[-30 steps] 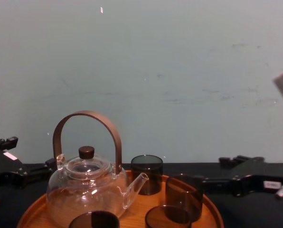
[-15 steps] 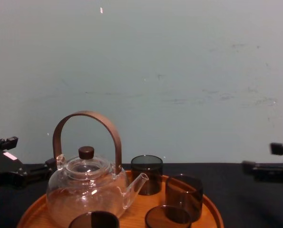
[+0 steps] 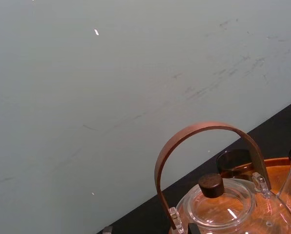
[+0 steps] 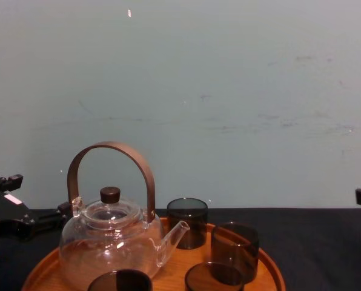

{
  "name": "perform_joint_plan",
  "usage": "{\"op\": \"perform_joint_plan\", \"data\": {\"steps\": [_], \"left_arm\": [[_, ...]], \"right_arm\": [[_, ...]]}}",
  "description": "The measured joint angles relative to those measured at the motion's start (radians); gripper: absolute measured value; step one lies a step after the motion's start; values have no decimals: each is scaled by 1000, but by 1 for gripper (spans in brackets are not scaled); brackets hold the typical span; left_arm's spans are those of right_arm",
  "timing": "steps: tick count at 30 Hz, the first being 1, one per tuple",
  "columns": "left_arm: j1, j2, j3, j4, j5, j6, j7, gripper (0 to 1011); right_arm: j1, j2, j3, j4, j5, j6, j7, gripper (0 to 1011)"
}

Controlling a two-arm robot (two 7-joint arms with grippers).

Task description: Pick up the glass from the table and place it on the tray.

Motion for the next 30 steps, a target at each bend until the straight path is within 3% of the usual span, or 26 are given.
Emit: {"op": "perform_joint_plan", "data": {"steps": [8, 30], "left_arm": [[0, 0, 0, 0, 0, 0, 0, 1002], [0, 0, 0, 0, 0, 0, 0, 1001]], "right_arm": [[-4, -19, 31, 21, -12, 2, -12, 1002], [-3, -16, 28, 21, -10, 3, -11, 1002]]}}
